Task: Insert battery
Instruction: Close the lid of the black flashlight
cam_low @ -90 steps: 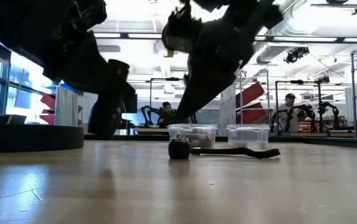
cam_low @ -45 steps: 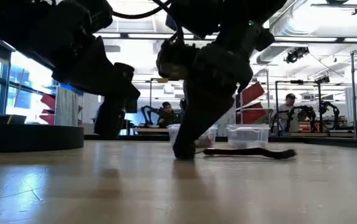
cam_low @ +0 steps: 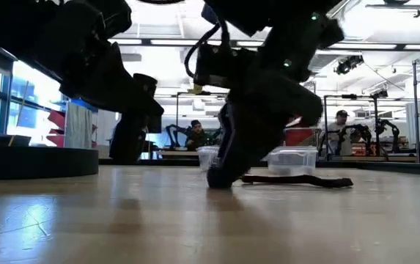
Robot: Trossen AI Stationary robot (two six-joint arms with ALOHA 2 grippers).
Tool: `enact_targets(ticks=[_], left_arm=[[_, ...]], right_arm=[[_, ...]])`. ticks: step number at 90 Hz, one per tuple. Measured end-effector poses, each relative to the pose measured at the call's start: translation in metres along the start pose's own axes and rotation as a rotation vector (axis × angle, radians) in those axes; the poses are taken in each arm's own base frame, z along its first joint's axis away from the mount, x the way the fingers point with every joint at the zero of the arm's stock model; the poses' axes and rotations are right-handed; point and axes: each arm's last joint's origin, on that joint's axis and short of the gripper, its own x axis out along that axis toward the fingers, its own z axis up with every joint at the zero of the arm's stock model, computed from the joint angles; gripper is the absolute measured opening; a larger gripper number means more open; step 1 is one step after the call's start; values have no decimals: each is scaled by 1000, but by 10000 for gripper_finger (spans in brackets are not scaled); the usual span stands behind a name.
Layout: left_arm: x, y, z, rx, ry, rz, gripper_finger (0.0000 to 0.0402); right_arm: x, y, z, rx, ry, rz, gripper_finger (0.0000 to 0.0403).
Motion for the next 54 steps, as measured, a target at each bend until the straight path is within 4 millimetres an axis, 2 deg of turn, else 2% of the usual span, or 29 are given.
enact_targets(ticks=[17,36,47,54], left_arm=[[0,0,0,-1,-5,4,92],[-4,-3,-1,11,-17,11,92],[-6,-6,-2,5,-23,6,92],[-4,-7,-4,-8,-28,9,92]], right_arm=[[-1,8,0,-5,-15,-26,67],[-11,26,3,67,-104,-149,67],[-6,43,-14,124,-158,-204,67],[-3,56,-23,192,-275,-186,67]])
